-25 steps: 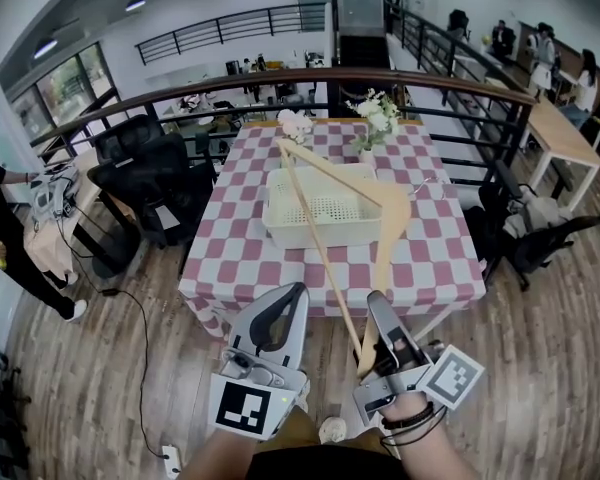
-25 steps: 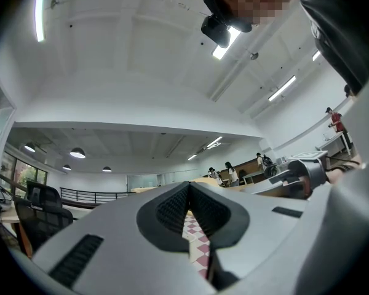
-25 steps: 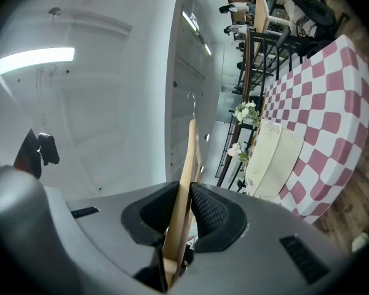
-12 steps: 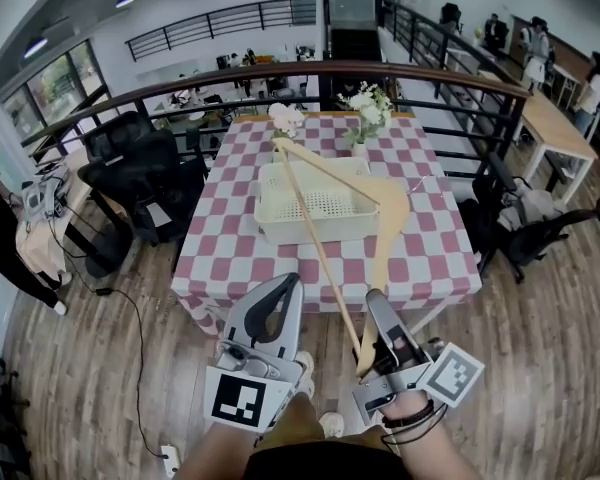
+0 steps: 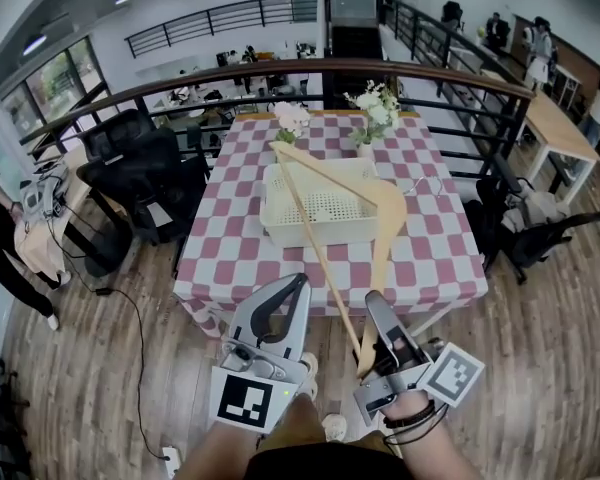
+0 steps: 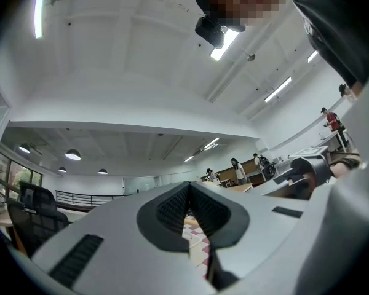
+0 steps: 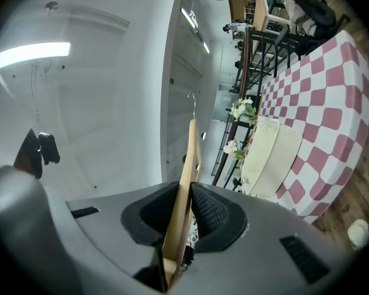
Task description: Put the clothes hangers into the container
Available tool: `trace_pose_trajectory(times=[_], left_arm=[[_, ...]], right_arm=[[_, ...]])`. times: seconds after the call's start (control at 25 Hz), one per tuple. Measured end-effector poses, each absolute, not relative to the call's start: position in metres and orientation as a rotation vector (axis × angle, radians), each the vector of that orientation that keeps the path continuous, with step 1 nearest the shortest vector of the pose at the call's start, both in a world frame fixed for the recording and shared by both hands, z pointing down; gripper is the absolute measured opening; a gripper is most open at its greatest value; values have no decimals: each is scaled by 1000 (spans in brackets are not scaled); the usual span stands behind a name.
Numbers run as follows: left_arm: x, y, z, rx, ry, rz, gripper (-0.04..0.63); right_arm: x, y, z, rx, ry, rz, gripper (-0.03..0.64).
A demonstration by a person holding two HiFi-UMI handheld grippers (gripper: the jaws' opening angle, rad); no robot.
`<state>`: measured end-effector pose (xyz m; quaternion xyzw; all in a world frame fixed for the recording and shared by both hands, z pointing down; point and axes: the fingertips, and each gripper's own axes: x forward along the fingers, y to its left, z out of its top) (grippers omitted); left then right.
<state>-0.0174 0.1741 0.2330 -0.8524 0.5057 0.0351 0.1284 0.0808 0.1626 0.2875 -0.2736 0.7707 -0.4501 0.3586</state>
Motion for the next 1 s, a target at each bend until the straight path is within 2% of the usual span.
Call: trace_pose_trajectory(times=[1.0], left_arm=[[-30, 62, 227, -2523, 1413, 138, 8]], right_arm=[[67, 60, 295, -734, 1972, -1172, 77]])
